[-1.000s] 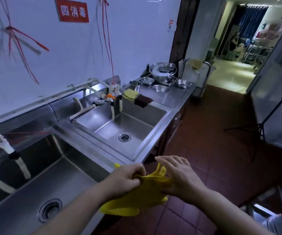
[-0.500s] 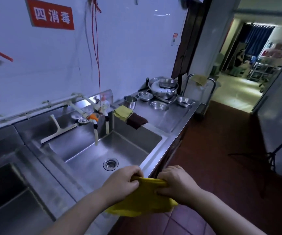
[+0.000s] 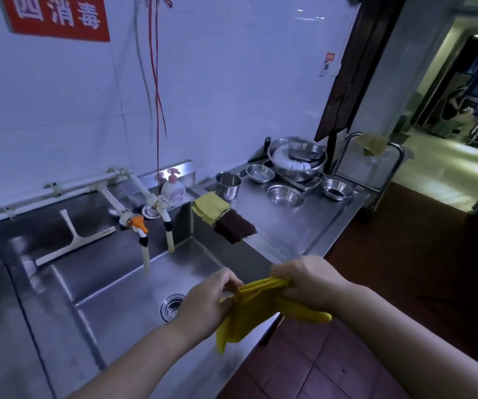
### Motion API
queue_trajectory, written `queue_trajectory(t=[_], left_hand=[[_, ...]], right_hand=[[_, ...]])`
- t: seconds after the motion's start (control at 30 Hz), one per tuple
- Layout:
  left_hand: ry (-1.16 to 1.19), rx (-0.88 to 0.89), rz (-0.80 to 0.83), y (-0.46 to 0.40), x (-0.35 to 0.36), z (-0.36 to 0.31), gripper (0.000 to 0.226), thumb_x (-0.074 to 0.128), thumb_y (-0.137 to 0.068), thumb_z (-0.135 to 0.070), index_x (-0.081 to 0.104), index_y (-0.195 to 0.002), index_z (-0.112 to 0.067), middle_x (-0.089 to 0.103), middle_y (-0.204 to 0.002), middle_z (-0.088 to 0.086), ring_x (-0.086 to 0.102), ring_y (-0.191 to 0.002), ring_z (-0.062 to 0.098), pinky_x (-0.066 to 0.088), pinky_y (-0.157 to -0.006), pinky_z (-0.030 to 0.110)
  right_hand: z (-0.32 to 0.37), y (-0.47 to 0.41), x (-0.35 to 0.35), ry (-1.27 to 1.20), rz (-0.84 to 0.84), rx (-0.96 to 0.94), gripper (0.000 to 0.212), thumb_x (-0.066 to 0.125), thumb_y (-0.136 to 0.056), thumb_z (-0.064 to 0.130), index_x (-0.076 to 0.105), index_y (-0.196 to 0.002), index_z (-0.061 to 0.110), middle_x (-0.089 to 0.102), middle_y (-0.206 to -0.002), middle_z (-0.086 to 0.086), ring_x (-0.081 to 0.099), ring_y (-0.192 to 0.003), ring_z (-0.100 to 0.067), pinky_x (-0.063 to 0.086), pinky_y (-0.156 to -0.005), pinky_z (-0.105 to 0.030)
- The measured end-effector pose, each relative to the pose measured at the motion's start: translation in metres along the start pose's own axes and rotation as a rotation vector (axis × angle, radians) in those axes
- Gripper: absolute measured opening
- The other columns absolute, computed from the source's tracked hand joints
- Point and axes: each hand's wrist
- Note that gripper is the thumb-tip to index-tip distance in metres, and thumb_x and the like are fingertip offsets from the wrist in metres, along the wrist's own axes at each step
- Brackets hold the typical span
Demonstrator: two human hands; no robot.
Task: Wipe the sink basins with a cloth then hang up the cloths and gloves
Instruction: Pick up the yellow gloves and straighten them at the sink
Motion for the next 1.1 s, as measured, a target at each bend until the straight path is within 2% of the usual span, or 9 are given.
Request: queue_trajectory(t=[0.17,0.3,0.43,0.57,0.63,0.73,0.83,0.93,1.1], left_hand=[[-0.165,0.036,-0.078,-0.040,0.024,-0.005,0.013,0.061,-0.081,-0.020,0.054,-0.084,-0.030,0.059,-0.091,-0.014,0.054,-0.085,0.005,0.046,-0.074,0.024],[-0.255,-0.015,-0.108,-0.070,0.041,-0.008,0.015,0.055,-0.078,-0.008,0.059,-0.086,-0.021,0.059,-0.092,-0.009,0.055,-0.087,0.011,0.037,-0.066,0.016],[-0.278,-0.091,-0.183,-0.097,0.045,-0.011,0.022,0.055,-0.078,0.003,0.065,-0.086,-0.014,0.062,-0.094,0.001,0.057,-0.086,0.019,0.035,-0.064,0.021],[-0.266,-0.195,-0.329,-0.115,0.042,-0.005,0.033,0.051,-0.083,0.004,0.070,-0.098,-0.017,0.063,-0.102,0.000,0.057,-0.095,0.017,0.036,-0.067,0.021],[-0.271,-0.233,-0.301,-0.119,0.039,0.001,0.038,0.049,-0.084,0.003,0.070,-0.105,-0.020,0.062,-0.110,-0.003,0.056,-0.102,0.015,0.040,-0.073,0.021],[-0.298,-0.256,-0.178,-0.123,0.039,0.015,0.040,0.051,-0.076,0.000,0.069,-0.108,-0.016,0.060,-0.118,0.000,0.052,-0.109,0.017,0.032,-0.078,0.012],[-0.372,-0.294,-0.173,-0.122,0.036,0.032,0.029,0.063,-0.070,-0.020,0.069,-0.099,-0.019,0.063,-0.111,-0.002,0.053,-0.105,0.018,0.033,-0.080,0.017],[-0.382,-0.390,-0.177,-0.118,0.028,0.054,0.032,0.072,-0.069,-0.038,0.066,-0.097,-0.022,0.062,-0.103,-0.005,0.053,-0.098,0.014,0.037,-0.077,0.025],[-0.245,-0.439,-0.265,-0.114,-0.014,0.080,0.019,0.068,-0.073,-0.029,0.049,-0.071,-0.030,0.048,-0.073,-0.013,0.046,-0.071,0.007,0.030,-0.056,0.017]], right_hand=[[-0.051,-0.044,-0.004,0.022,0.106,-0.175,0.004,0.057,-0.080,0.027,0.056,-0.084,0.028,0.053,-0.074,0.005,0.045,-0.067,-0.014,0.032,-0.054,-0.026],[-0.092,-0.076,-0.010,0.061,0.160,-0.265,0.012,0.058,-0.079,0.030,0.059,-0.091,0.025,0.058,-0.084,0.002,0.053,-0.077,-0.020,0.040,-0.060,-0.030],[-0.123,-0.111,-0.012,0.129,0.145,-0.414,0.013,0.058,-0.081,0.032,0.057,-0.091,0.025,0.061,-0.090,0.000,0.056,-0.085,-0.023,0.032,-0.061,-0.027],[-0.133,-0.146,-0.009,0.128,0.132,-0.507,0.011,0.059,-0.082,0.035,0.056,-0.090,0.027,0.061,-0.092,0.002,0.056,-0.085,-0.020,0.029,-0.060,-0.026],[-0.132,-0.163,-0.007,0.130,0.132,-0.554,0.012,0.058,-0.083,0.037,0.056,-0.088,0.027,0.060,-0.089,0.004,0.053,-0.080,-0.017,0.029,-0.060,-0.025],[-0.128,-0.186,-0.008,0.108,0.140,-0.605,0.008,0.058,-0.081,0.035,0.054,-0.083,0.028,0.055,-0.080,0.007,0.045,-0.072,-0.012,0.031,-0.056,-0.024],[-0.122,-0.208,-0.013,0.102,0.123,-0.631,0.015,0.060,-0.080,0.036,0.046,-0.076,0.032,0.044,-0.071,0.011,0.040,-0.068,-0.011,0.022,-0.050,-0.018],[-0.112,-0.229,-0.016,0.125,0.107,-0.618,0.019,0.061,-0.079,0.037,0.044,-0.075,0.030,0.042,-0.067,0.010,0.040,-0.065,-0.011,0.021,-0.048,-0.020],[-0.090,-0.263,-0.027,0.093,0.142,-0.565,0.020,0.062,-0.079,0.038,0.045,-0.073,0.030,0.045,-0.066,0.010,0.039,-0.061,-0.005,0.024,-0.049,-0.021]])
Point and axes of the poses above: each hand's wrist, its own y-axis away from the middle knuckle, its own x-axis out of the palm, z = x × y
